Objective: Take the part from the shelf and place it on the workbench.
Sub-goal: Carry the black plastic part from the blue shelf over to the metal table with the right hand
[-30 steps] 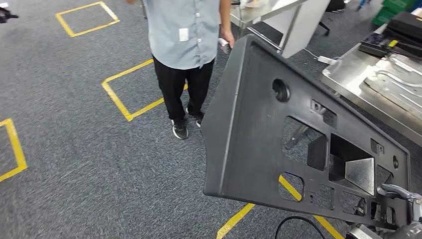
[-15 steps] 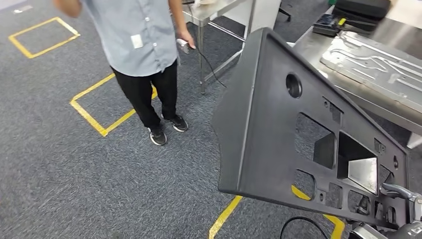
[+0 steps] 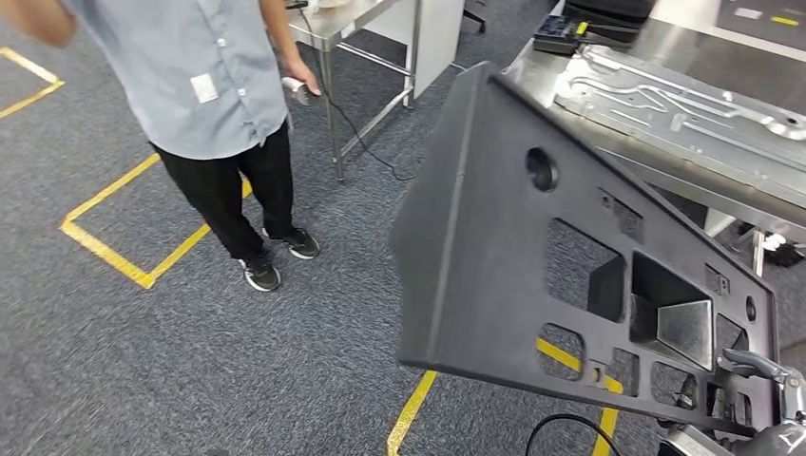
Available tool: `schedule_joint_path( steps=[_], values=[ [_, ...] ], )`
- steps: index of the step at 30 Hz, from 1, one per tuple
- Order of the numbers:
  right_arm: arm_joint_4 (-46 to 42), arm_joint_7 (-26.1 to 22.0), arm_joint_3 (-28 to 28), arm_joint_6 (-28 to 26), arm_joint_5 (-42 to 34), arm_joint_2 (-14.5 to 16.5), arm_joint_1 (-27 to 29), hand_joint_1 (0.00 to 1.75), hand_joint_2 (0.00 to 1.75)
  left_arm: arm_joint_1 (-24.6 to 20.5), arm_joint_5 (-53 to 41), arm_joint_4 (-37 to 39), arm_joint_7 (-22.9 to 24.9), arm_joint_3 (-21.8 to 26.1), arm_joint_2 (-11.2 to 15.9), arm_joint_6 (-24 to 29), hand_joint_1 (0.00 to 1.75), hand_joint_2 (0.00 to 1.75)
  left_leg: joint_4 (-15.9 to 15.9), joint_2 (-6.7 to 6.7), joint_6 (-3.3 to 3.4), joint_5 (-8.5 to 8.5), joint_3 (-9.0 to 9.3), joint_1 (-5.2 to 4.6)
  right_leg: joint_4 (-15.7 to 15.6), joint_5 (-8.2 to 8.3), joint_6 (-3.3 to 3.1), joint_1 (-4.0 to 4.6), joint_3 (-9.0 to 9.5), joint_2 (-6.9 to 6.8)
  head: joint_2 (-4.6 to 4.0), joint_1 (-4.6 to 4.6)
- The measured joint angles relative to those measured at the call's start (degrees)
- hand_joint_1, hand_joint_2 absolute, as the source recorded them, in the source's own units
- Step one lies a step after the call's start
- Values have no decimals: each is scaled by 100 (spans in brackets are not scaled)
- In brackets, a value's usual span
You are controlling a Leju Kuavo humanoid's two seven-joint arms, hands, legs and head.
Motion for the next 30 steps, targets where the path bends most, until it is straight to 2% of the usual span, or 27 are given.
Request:
schedule_joint_path(
  steps=[1, 2, 3, 4, 6, 7, 8, 9, 10, 11, 12, 13, 14, 15, 16, 17, 18, 19, 20, 21, 22, 24, 25, 26, 28, 29, 30],
  values=[
    [1, 3, 1, 1, 7, -4, 3, 175, 175, 5, -1, 0, 2, 0, 0, 0, 0, 175, 0, 76, 8, -11, 4, -8, 295, -91, 10, -8, -154, -26, 0, -1],
    [1, 8, 1, 1, 13, -7, 8, 175, 175, 8, -1, 0, 3, 0, 0, 0, 0, 175, 1, 152, 12, -24, 13, -14, 427, -81, 10, -12, -229, -40, 0, -1],
    [2, 12, 1, 2, 17, -9, 12, 175, 175, 6, -1, 0, 3, 0, 0, 0, 0, 175, 1, 223, 11, -40, 31, -20, 361, 29, -2, -12, -205, -58, 0, -1],
    [1, 16, 1, 2, 20, -11, 12, 175, 175, 3, -1, 1, 3, 0, -1, 0, 0, 175, 1, 291, 6, -61, 60, -26, 70, 229, -32, -2, -61, -101, 1, -1],
    [0, 19, 1, 2, 28, -15, 8, 175, 175, -3, -1, 1, 3, 0, -7, 0, 0, 175, -3, 412, -14, -111, 126, -48, -675, 545, -140, 71, 313, -352, 0, -1],
    [-1, 19, 2, 2, 34, -17, 6, 175, 175, -5, -1, 1, 2, 0, -11, 0, 0, 175, -7, 470, -33, -132, 149, -59, -934, 616, -192, 117, 440, -471, 0, -2],
    [-1, 19, 3, 2, 41, -20, 5, 175, 175, -8, -2, 1, 2, 0, -14, -1, 0, 175, -14, 530, -54, -149, 165, -68, -1046, 615, -230, 156, 486, -542, 0, -1],
    [-1, 21, 3, 2, 46, -23, 9, 175, 175, -12, -2, 1, 1, 0, -17, -1, 0, 175, -29, 597, -79, -158, 185, -77, -1068, 606, -250, 180, 487, -529, 1, -2],
    [-1, 23, 3, 2, 51, -25, 14, 175, 175, -17, -3, 1, 1, 0, -19, -2, 0, 175, -51, 670, -106, -171, 205, -86, -1105, 623, -268, 167, 498, -452, 1, -3],
    [-2, 25, 4, 1, 54, -27, 22, 175, 175, -24, -4, 1, 0, 0, -19, -2, 0, 175, -40, 658, -133, -203, 228, -88, -1158, 643, -284, 146, 523, -377, 1, -3],
    [-2, 28, 4, -1, 56, -27, 23, 175, 175, -28, -5, 1, -3, -1, -19, -2, 0, 175, 41, 565, -156, -275, 215, -85, -1214, 667, -307, 117, 557, -311, 1, -5],
    [-2, 29, 8, -1, 57, -27, 17, 175, 175, -29, -6, 1, -5, -1, -17, -3, 0, 175, 249, 412, -177, -405, 136, -80, -1266, 689, -332, 84, 591, -246, 1, -5],
    [-2, 29, 11, -1, 58, -27, 10, 175, 175, -27, -6, 1, -6, -2, -15, -5, 0, 175, 573, 225, -191, -573, -9, -62, -1288, 696, -349, 66, 605, -183, 1, -5],
    [-1, 31, 15, -1, 60, -27, 3, 175, 175, -24, -6, 1, -7, -2, -15, -6, 0, 175, 949, 109, -203, -741, -202, -52, -1292, 697, -365, 56, 610, -117, 1, -6],
    [0, 32, 18, 0, 63, -27, 2, 175, 175, -17, -6, 1, -4, -2, -13, -7, 0, 175, 1295, 53, -219, -854, -393, -44, -1290, 693, -372, 51, 610, -38, 1, -5],
    [2, 33, 19, 1, 69, -27, 5, 175, 175, -10, -6, 1, -1, -2, -11, -7, 0, 175, 1491, 36, -233, -865, -522, -36, -1284, 688, -372, 48, 614, 44, 1, -7],
    [4, 34, 20, 1, 77, -28, 9, 175, 175, -2, -6, 1, 1, -2, -8, -7, 0, 175, 1471, 30, -243, -748, -556, -28, -1273, 682, -364, 44, 620, 134, 1, -7],
    [8, 36, 21, 1, 86, -28, 10, 175, 175, 3, -6, 1, 3, -2, -5, -7, 0, 175, 1240, 10, -247, -533, -492, -21, -1253, 670, -347, 36, 628, 226, 1, -7],
    [11, 36, 22, 1, 92, -30, 12, 175, 175, 5, -6, 1, 3, -2, -3, -7, 0, 175, 868, -59, -245, -281, -360, -10, -1225, 651, -323, 28, 629, 305, 1, -7],
    [14, 36, 27, 1, 99, -31, 10, 175, 175, 6, -7, 1, 4, -1, -1, -7, 0, 175, 492, -169, -239, -98, -222, -1, -1179, 625, -288, 31, 619, 378, 0, -7],
    [15, 36, 34, 1, 108, -34, 10, 175, 175, 4, -9, 1, 6, -2, 2, -7, 0, 175, 227, -264, -225, 7, -126, 8, -1139, 605, -253, 31, 599, 439, 0, -7],
    [15, 36, 51, 2, 128, -42, 12, 175, 175, -10, -13, 1, 9, -2, 4, -8, 0, 175, 57, -340, -183, 13, -59, -2, -1098, 595, -183, 31, 554, 540, 0, -6],
    [15, 36, 56, 2, 137, -48, 18, 175, 175, -19, -15, 1, 9, -2, 1, -9, 0, 175, 49, -289, -147, 24, -54, 1, -1102, 605, -155, 23, 538, 588, 1, -6],
    [15, 38, 57, 1, 144, -55, 26, 175, 175, -25, -16, 0, 9, -2, -2, -9, 0, 175, 29, -232, -114, 38, -40, 5, -1087, 599, -127, 23, 526, 557, 1, -4],
    [15, 41, 59, 0, 150, -75, 25, 175, 175, -21, -17, -1, 10, -1, -5, -9, 0, 175, -11, -112, -47, 64, -27, 27, -853, 453, -63, 29, 410, 309, 1, 7],
    [16, 43, 62, 0, 154, -86, 20, 175, 175, -17, -18, -2, 10, 0, -5, -9, 0, 175, -19, -50, -27, 66, -23, 25, -575, 302, -30, 23, 276, 141, 1, 13],
    [17, 43, 64, 0, 157, -95, 14, 175, 175, -11, -18, -2, 10, 0, -4, -9, 0, 175, -22, 14, -12, 60, -22, 22, -215, 126, 1, 12, 90, 34, 1, 16]
  ],
)
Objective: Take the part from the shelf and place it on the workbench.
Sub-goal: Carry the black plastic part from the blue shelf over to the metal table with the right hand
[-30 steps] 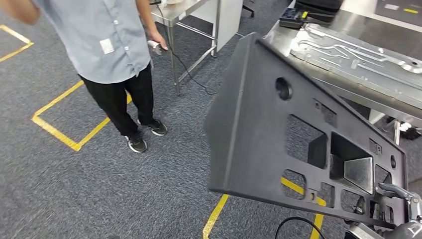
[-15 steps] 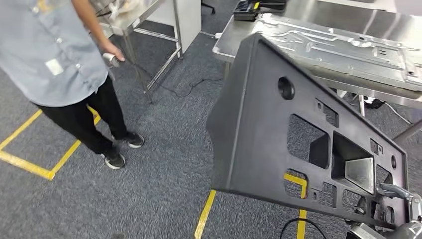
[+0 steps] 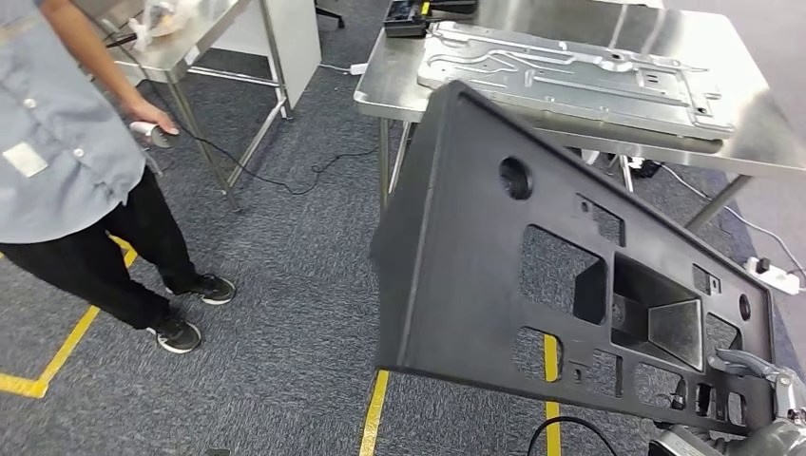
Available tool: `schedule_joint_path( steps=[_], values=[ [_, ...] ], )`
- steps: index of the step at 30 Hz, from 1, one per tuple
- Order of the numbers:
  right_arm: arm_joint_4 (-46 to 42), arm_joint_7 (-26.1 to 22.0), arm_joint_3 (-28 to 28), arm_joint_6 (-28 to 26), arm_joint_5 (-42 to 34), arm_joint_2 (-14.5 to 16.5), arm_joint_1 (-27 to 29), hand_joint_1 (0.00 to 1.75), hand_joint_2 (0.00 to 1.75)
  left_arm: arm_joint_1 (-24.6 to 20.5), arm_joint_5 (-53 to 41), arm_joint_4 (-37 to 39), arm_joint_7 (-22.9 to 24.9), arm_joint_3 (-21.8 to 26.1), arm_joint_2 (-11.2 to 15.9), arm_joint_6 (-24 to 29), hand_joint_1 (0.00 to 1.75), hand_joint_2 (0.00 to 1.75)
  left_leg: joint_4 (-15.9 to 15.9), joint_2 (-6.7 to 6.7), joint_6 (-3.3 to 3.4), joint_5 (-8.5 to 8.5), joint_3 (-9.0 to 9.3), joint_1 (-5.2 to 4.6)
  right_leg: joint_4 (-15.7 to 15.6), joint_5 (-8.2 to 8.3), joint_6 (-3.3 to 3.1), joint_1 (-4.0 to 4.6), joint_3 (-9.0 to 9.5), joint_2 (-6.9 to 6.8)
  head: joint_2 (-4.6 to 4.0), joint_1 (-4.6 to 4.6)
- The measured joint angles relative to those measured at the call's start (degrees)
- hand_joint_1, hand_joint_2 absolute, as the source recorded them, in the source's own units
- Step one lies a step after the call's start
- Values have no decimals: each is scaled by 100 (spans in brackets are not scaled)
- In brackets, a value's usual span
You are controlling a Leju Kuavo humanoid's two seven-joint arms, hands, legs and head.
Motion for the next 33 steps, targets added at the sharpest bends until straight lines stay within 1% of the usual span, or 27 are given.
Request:
schedule_joint_path(
  steps=[1, 2, 3, 4, 5, 7, 8, 9, 10, 11, 12, 14, 15, 16, 17, 18, 19, 21, 22, 23, 24, 26, 28, 29, 31, 32, 33],
  values=[
    [4, 1, 3, 0, 2, -6, -1, 175, 175, 7, -1, 0, 0, 0, 0, 0, 0, 175, 0, 69, 7, -9, 0, -3, 360, -143, 23, -16, -187, -47, 0, -1],
    [9, 2, 4, 0, 3, -11, 1, 175, 175, 12, -1, 1, 0, 0, 0, 0, 0, 175, 1, 139, 7, -20, 5, -4, 607, -200, 38, -31, -320, -70, 0, 0],
    [14, 3, 4, 0, 3, -16, 5, 175, 175, 14, -1, 1, 0, 0, 0, 0, 0, 175, 1, 208, 2, -34, 16, -4, 661, -153, 45, -41, -357, -87, -1, 0],
    [17, 4, 4, 0, 2, -22, 5, 175, 175, 13, -1, 1, 0, 0, -1, 0, 0, 175, 1, 274, -7, -51, 37, -3, 479, 3, 41, -47, -269, -116, -1, 0],
    [19, 4, 4, 0, 2, -28, 5, 175, 175, 11, -2, 1, 0, 0, -1, 0, 0, 175, 1, 337, -20, -72, 68, -3, 120, 218, 26, -44, -86, -186, -1, 0],
    [20, 4, 5, 0, 3, -38, -1, 175, 175, 5, -3, 0, 0, 0, -2, 0, 0, 175, 2, 441, -66, -120, 125, -20, -604, 492, -37, 6, 285, -426, 0, 0],
    [20, 4, 7, 0, 4, -41, -4, 175, 175, 2, -4, 0, 0, 0, -2, 0, 0, 175, 0, 489, -95, -141, 148, -33, -794, 530, -73, 38, 372, -502, -1, -1],
    [21, 6, 9, 0, 6, -44, -5, 175, 175, -2, -5, 0, 0, 0, -2, 0, 0, 175, -9, 542, -126, -155, 167, -44, -855, 510, -105, 67, 389, -518, -1, -1],
    [21, 8, 11, 0, 7, -46, -2, 175, 175, -8, -8, 0, 0, 0, -2, 0, 0, 175, -23, 600, -158, -168, 193, -55, -868, 514, -137, 81, 380, -451, 0, -1],
    [21, 10, 14, 0, 7, -48, 2, 175, 175, -14, -11, 0, 0, 0, -2, -1, 0, 175, -33, 619, -191, -188, 217, -49, -891, 523, -169, 63, 389, -384, 0, -2],
    [20, 11, 18, -1, 8, -49, 3, 175, 175, -18, -13, 0, 0, 0, -2, -1, 0, 175, -10, 567, -219, -224, 229, -42, -924, 535, -200, 46, 407, -326, 0, -2],
    [24, 42, 44, 0, 8, -53, -11, 175, 175, -17, -14, 1, 1, -1, 1, -2, 0, 175, 377, 283, -256, -467, 67, -25, -980, 557, -281, 10, 445, -233, 0, -4],
    [32, 92, 74, 1, -4, -70, -22, 175, 175, -13, -9, 1, 1, -2, 2, -2, 0, 175, 740, 142, -263, -646, -112, -25, -985, 553, -310, 17, 450, -194, -1, -4],
    [46, 158, 114, 2, -26, -101, -30, 175, 175, -10, -4, 1, 1, -2, 3, -3, 0, 175, 1151, 56, -269, -820, -332, -25, -982, 546, -336, 23, 453, -152, 0, -5],
    [67, 230, 163, 2, -50, -147, -32, 175, 175, -6, 1, 1, -2, -2, 4, -4, 0, 175, 1468, 25, -273, -906, -516, -26, -978, 538, -347, 32, 460, -105, 0, -5],
    [90, 289, 217, 3, -72, -198, -34, 175, 175, 0, 8, 1, -4, -2, 5, -6, 0, 175, 1613, 15, -272, -878, -625, -28, -973, 529, -354, 43, 472, -60, 0, -4],
    [110, 328, 270, 3, -82, -241, -37, 175, 175, 5, 12, 1, -7, -2, 6, -7, 0, 175, 1525, 11, -262, -725, -624, -29, -967, 518, -354, 52, 490, -19, -1, -4],
    [140, 370, 370, 3, -59, -294, -46, 175, 175, 10, 16, 0, -16, -1, 9, -14, 0, 175, 817, -8, -204, -243, -368, -40, -949, 483, -338, 65, 534, 40, -1, -3],
    [150, 377, 409, 2, -23, -309, -55, 175, 175, 8, 10, 0, -22, -1, 14, -23, 0, 175, 448, -27, -172, -75, -228, -49, -929, 464, -320, 77, 541, 56, -2, -3],
    [156, 373, 441, 2, 24, -319, -63, 175, 175, -2, 1, 1, -31, -2, 20, -36, 0, 175, 198, -42, -142, 17, -132, -59, -914, 454, -296, 83, 535, 66, -1, -3],
    [160, 363, 465, 2, 74, -324, -72, 175, 175, -10, -9, 1, -39, -3, 25, -49, 0, 175, 83, -55, -118, 36, -95, -71, -905, 450, -268, 81, 521, 71, -1, -3],
    [162, 336, 502, 2, 135, -331, -85, 175, 175, -17, -24, 2, -51, -4, 27, -71, 0, 175, 38, -50, -81, 52, -82, -72, -908, 454, -207, 81, 507, 80, 0, -5],
    [161, 317, 518, 2, 150, -343, -92, 175, 175, -11, -30, 1, -57, -2, 29, -79, 0, 175, -31, -31, -26, 94, -53, -42, -801, 361, -142, 78, 476, 45, 0, 2],
    [161, 312, 521, 2, 155, -350, -101, 175, 175, -11, -31, 1, -61, -1, 30, -87, 0, 175, -65, -19, 0, 113, -39, -23, -606, 233, -107, 71, 392, 16, -1, 5],
    [166, 305, 528, 2, 189, -363, -118, 175, 175, -9, -29, 2, -74, 0, 33, -141, 0, 175, -83, 1, 20, 122, -35, -15, 93, -126, -40, 21, 58, -43, -1, 10],
    [171, 302, 530, 2, 210, -368, -122, 175, 175, -4, -26, 2, -79, 0, 33, -176, 0, 175, -80, 11, 18, 118, -36, -14, 431, -247, -11, -7, -113, -55, -2, 11],
    [177, 300, 531, 2, 229, -371, -122, 175, 175, 0, -22, 2, -82, 0, 34, -206, 0, 175, -78, 21, 13, 112, -33, -12, 619, -268, 13, -33, -215, -65, -1, 10]
  ],
)
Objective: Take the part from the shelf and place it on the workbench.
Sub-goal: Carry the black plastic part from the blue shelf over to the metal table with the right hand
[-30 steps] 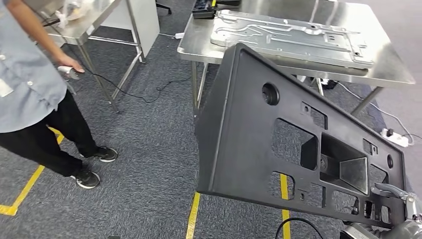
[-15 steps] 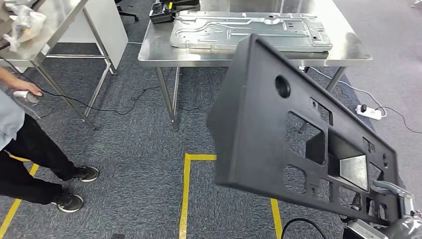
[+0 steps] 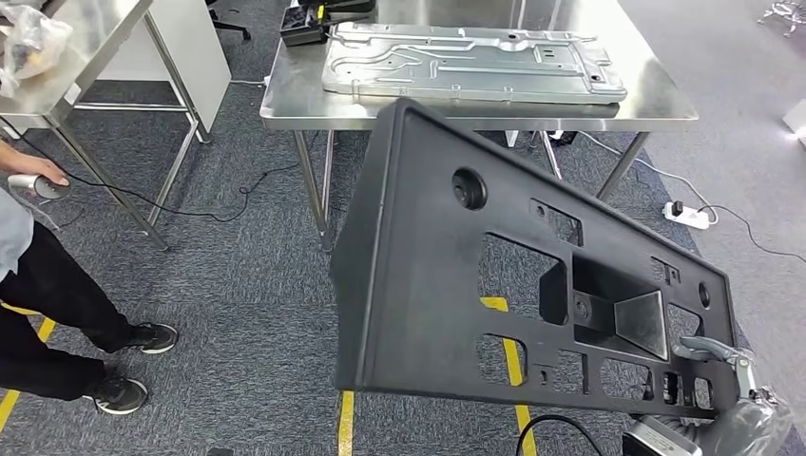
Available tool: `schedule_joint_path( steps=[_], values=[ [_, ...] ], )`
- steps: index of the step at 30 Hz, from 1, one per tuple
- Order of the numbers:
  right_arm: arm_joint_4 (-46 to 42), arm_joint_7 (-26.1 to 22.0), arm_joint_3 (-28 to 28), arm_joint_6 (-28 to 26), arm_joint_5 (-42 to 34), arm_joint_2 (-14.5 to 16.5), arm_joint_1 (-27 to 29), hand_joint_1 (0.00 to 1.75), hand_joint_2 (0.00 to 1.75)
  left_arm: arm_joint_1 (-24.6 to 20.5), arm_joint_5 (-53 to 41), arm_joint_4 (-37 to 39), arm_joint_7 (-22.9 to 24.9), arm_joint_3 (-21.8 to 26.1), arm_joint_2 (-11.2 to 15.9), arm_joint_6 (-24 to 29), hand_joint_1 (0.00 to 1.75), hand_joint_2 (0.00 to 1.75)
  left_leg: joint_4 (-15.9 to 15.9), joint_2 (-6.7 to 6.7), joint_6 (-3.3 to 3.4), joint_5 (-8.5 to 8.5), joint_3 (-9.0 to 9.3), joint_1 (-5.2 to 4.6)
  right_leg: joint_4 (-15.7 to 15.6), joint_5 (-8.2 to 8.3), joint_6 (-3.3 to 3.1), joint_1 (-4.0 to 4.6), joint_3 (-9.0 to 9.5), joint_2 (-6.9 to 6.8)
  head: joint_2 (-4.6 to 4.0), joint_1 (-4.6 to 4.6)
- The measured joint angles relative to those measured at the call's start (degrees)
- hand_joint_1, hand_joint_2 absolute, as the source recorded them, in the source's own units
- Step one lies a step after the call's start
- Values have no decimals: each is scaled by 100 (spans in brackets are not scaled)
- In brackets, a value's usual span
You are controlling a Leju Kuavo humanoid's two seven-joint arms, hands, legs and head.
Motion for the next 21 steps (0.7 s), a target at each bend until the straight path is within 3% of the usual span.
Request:
schedule_joint_path(
  steps=[1, 2, 3, 5, 7, 10, 12, 14, 15, 16, 17, 19, 21],
  values=[
    [5, -1, 0, 0, 10, -1, 0, 175, 175, 1, 4, 0, -1, 0, 1, -17, 0, 175, 4, 6, -10, -8, 7, 5, -37, 96, 19, -23, 8, -10, 1, 1],
    [8, -1, 0, 0, 14, -2, -1, 175, 175, 1, 8, 0, -2, 0, 1, -27, 0, 175, 9, 8, -28, -20, 19, 13, -312, 290, 33, -44, 138, -25, 1, 1],
    [10, -1, 0, 0, 15, -3, -3, 175, 175, -1, 10, 0, -3, 0, 1, -34, 0, 175, 18, 9, -53, -37, 34, 22, -739, 498, 40, -61, 341, -47, 1, 1],
    [14, -2, 1, 0, 16, -3, -13, 175, 175, -5, 14, 0, -5, 0, 2, -39, 0, 175, 34, 9, -121, -67, 48, 18, -1413, 737, 18, -45, 668, -73, 1, 0],
    [19, -6, 2, 0, 16, -4, -19, 175, 175, -6, 15, 0, -7, 0, 3, -41, 0, 175, 26, 12, -195, -75, 51, 7, -1554, 738, -42, -2, 721, -63, 1, -2],
    [18, -9, 5, 0, 16, -5, -21, 175, 175, -9, 15, 0, -10, -1, 4, -42, 0, 175, 102, 13, -293, -155, 36, 24, -1611, 769, -178, -9, 737, -46, 0, -4],
    [17, -9, 16, 0, 16, -5, -24, 175, 175, -9, 15, 0, -12, -2, 5, -43, 0, 175, 595, 2, -316, -458, -184, 29, -1645, 782, -261, -16, 758, -48, 1, -6],
    [18, -9, 27, 0, 16, -5, -26, 175, 175, -4, 14, 0, -12, -2, 8, -43, 0, 175, 1368, -2, -321, -801, -558, 27, -1638, 771, -303, 14, 757, -44, 1, -7],
    [20, -9, 30, 0, 15, -5, -26, 175, 175, 2, 9, 0, -12, -2, 10, -42, 0, 175, 1620, -3, -317, -853, -688, 25, -1630, 763, -315, 34, 759, -38, 1, -7],
    [22, -9, 31, 0, 14, -5, -26, 175, 175, 7, 2, 0, -12, -2, 11, -42, 0, 175, 1662, -5, -303, -789, -721, 22, -1618, 753, -325, 53, 764, -28, 1, -6],
    [25, -9, 33, 0, 13, -5, -27, 175, 175, 10, -4, 0, -12, -2, 12, -46, 0, 175, 1473, -7, -278, -622, -644, 16, -1606, 742, -331, 70, 772, -17, 0, -7],
    [29, -9, 43, 0, 12, -5, -28, 175, 175, 8, -18, 0, -11, -2, 20, -64, 0, 175, 711, -20, -191, -235, -295, -15, -1588, 716, -324, 101, 796, 4, 0, -5],
    [32, -5, 60, 0, 17, -5, -32, 175, 175, 2, -28, 0, -13, -2, 34, -95, 0, 175, 189, -23, -132, -81, -64, -48, -1574, 695, -282, 121, 803, 19, 1, -4]
  ],
)
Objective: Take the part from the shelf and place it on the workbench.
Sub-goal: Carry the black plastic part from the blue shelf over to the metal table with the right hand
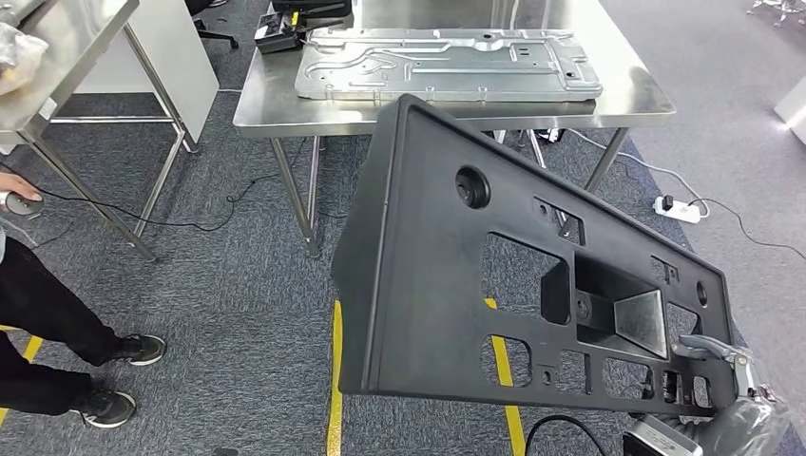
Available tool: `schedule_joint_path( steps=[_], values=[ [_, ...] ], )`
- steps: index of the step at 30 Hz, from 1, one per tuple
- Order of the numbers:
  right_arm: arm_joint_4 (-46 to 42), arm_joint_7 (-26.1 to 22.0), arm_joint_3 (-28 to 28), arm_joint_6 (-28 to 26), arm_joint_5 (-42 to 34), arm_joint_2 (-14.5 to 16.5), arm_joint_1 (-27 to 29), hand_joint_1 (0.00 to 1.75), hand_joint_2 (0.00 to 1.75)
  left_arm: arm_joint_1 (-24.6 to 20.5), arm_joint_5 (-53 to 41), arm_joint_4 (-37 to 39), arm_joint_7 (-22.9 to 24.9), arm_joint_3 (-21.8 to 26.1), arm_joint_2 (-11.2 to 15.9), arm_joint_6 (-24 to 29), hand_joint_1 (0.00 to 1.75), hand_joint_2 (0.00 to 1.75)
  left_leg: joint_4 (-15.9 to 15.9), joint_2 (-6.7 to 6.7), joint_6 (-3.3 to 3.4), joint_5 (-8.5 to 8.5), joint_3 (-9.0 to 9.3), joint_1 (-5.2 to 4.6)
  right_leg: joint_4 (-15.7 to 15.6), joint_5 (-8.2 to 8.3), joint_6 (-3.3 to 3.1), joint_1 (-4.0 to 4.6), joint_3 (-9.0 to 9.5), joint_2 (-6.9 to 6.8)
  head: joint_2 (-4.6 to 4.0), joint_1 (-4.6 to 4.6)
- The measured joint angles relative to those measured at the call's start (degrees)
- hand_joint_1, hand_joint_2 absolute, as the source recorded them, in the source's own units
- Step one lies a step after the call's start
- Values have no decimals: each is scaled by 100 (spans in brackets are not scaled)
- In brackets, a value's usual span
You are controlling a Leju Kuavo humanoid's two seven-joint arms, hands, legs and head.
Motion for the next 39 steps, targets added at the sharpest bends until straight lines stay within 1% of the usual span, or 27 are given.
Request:
schedule_joint_path(
  steps=[3, 5, 6, 8, 9, 10, 11, 13, 14, 15, 16, 19, 20, 21, 23, 24, 25, 26, 27, 28, 29, 30, 32, 35, 36, 37, 39],
  values=[
    [3, 5, 20, 0, -3, 0, -5, 175, 175, 1, -13, 0, 0, 0, 4, -34, 0, 175, -128, 11, 38, 17, 46, -5, -1, -13, 86, -9, 1, 2, 0, -2],
    [1, -2, 21, 0, -20, 0, -8, 175, 175, 4, -16, 0, 1, 1, 3, -37, 0, 175, -199, 22, 94, 59, 88, 33, 165, -137, 146, -14, -60, -8, 0, 3],
    [1, -7, 21, 0, -32, 0, -10, 175, 175, 2, -16, 0, 1, 2, 3, -42, 0, 175, -229, 28, 118, 74, 106, 52, 412, -282, 177, -26, -174, -15, 0, 5],
    [5, -12, 21, 0, -51, -1, -12, 175, 175, -1, -16, -1, 1, 2, 4, -53, 0, 175, -236, 34, 138, 69, 110, 53, 1138, -621, 236, -77, -546, -26, 0, 7],
    [8, -13, 21, 0, -59, -2, -11, 175, 175, 3, -19, -1, 2, 2, 4, -58, 0, 175, -235, 35, 134, 59, 114, 55, 1444, -711, 262, -104, -717, -31, 0, 7],
    [11, -13, 22, 0, -67, -4, -10, 175, 175, 9, -23, -1, 4, 2, 4, -62, 0, 175, -233, 35, 123, 43, 126, 60, 1562, -682, 285, -131, -802, -36, 1, 7],
    [13, -13, 22, 0, -78, -6, -11, 175, 175, 14, -28, 0, 5, 2, 1, -64, 0, 175, -232, 33, 105, 22, 149, 70, 1457, -535, 305, -155, -773, -42, 1, 8],
    [14, -13, 23, 0, -97, -11, -13, 175, 175, 19, -36, 0, 7, 2, -5, -66, 0, 175, -226, 28, 45, -41, 216, 95, 733, -90, 334, -194, -446, -70, 1, 8],
    [16, -15, 24, 0, -104, -14, -16, 175, 175, 17, -36, 0, 7, 2, -7, -66, 0, 175, -214, 27, 5, -81, 241, 93, 371, 43, 332, -187, -274, -85, 1, 10],
    [19, -20, 26, 1, -110, -15, -17, 175, 175, 14, -37, 0, 7, 2, -5, -67, 0, 175, -212, 29, -34, -114, 259, 88, 135, 96, 311, -176, -162, -95, 1, 8],
    [22, -25, 28, 1, -116, -17, -18, 175, 175, 12, -39, 0, 8, 1, -3, -68, 0, 175, -219, 32, -73, -139, 269, 76, 42, 69, 277, -159, -117, -96, 1, 7],
    [27, -34, 33, 2, -132, -22, -11, 175, 175, 5, -52, 0, 8, 0, -2, -70, 0, 175, -223, 48, -178, -210, 338, 76, 7, 4, 131, -146, -60, -63, 1, 3],
    [27, -36, 35, 1, -134, -22, -12, 175, 175, 0, -55, -1, 7, 0, -2, -69, 0, 175, -98, 47, -200, -281, 310, 84, -15, -12, 83, -152, -15, -60, 1, 1],
    [27, -40, 39, 1, -134, -22, -14, 175, 175, -3, -54, -1, 5, 0, -2, -66, 0, 175, 150, 42, -213, -401, 207, 89, -35, -30, 36, -159, 36, -62, 1, -1],
    [28, -46, 50, 0, -135, -22, -18, 175, 175, -2, -51, 0, 5, -1, -2, -59, 0, 175, 970, 31, -214, -711, -252, 87, -45, -93, -30, -132, 113, -70, 1, -4],
    [28, -49, 55, 0, -135, -22, -17, 175, 175, 8, -50, 0, 5, -1, -2, -55, 0, 175, 1347, 30, -208, -798, -509, 81, -44, -131, -49, -113, 152, -61, 1, -3],
    [28, -49, 57, 0, -135, -22, -15, 175, 175, 22, -50, 0, 5, -1, -2, -53, 0, 175, 1560, 29, -192, -773, -697, 74, -44, -175, -61, -91, 203, -47, 1, -4],
    [28, -50, 58, 0, -135, -22, -15, 175, 175, 36, -50, 0, 5, -1, -2, -51, 0, 175, 1536, 27, -162, -610, -776, 59, -45, -225, -67, -69, 268, -28, 1, -4],
    [28, -50, 59, 0, -135, -22, -14, 175, 175, 46, -50, 0, 5, 0, -2, -51, 0, 175, 1295, 24, -116, -349, -745, 37, -46, -279, -69, -47, 345, -11, 1, -4],
    [28, -50, 60, 0, -135, -22, -15, 175, 175, 50, -50, 0, 5, 0, -2, -51, 0, 175, 923, 19, -53, -49, -647, 9, -49, -336, -70, -28, 423, 1, 1, -5],
    [30, -50, 62, 0, -135, -22, -16, 175, 175, 55, -50, -1, 6, 0, 9, -51, 0, 175, 582, 15, 23, 162, -526, -25, -53, -398, -58, -8, 485, 6, 0, 0],
    [32, -52, 64, 0, -135, -22, -18, 175, 175, 53, -50, -1, 4, -1, 16, -50, 0, 175, 306, 14, 86, 269, -415, -55, -60, -450, -36, -2, 528, 12, 0, -2],
    [38, -57, 67, 0, -135, -22, -18, 175, 175, 42, -49, -1, 4, -2, 28, -48, 0, 175, 65, 15, 165, 237, -296, -97, -76, -487, 32, -14, 599, 10, 0, -1],
    [46, -66, 67, -1, -136, -26, -24, 175, 175, 48, -51, -1, 3, -2, 20, -48, 0, 175, -166, 4, 209, 194, -69, -68, 88, -449, 124, -31, 625, -21, 0, 2],
    [46, -73, 67, -2, -139, -28, -31, 175, 175, 52, -52, -1, 2, -1, 20, -49, 0, 175, -237, 0, 220, 187, 33, -46, 288, -497, 152, -38, 517, -30, 1, 5],
    [48, -79, 68, -2, -143, -30, -34, 175, 175, 51, -52, -2, 2, -1, 19, -50, 0, 175, -291, 1, 225, 169, 108, -27, 589, -590, 186, -56, 322, -37, 1, 9],
    [48, -90, 69, -2, -151, -36, -32, 175, 175, 43, -52, -2, 1, 0, 22, -51, 0, 175, -328, -3, 220, 103, 212, -4, 1231, -844, 254, -103, -178, -37, 1, 9]
  ],
)
